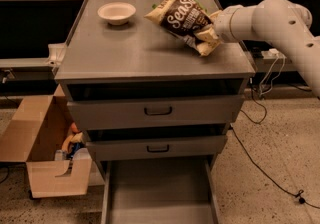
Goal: Pick brown chip bag from bottom drawer and place on counter
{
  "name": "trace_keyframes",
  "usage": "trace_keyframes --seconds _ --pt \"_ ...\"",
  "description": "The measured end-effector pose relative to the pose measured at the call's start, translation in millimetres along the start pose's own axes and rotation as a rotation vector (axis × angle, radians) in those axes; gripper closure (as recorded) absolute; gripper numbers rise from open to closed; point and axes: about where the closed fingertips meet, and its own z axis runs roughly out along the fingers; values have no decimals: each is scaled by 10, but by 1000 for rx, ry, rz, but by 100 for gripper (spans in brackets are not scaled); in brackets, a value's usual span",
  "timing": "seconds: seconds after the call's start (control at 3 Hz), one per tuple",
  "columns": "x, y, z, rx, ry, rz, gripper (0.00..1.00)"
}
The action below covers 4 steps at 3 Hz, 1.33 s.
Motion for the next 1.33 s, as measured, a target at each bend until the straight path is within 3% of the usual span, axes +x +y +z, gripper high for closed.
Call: trace_keyframes --seconds 0.67,1.0,1.33 --pt "258 54 266 -63 57 35 14" --pt "175 25 235 -59 17 26 0" --pt "-100 -84 114 -19 -86 0 0"
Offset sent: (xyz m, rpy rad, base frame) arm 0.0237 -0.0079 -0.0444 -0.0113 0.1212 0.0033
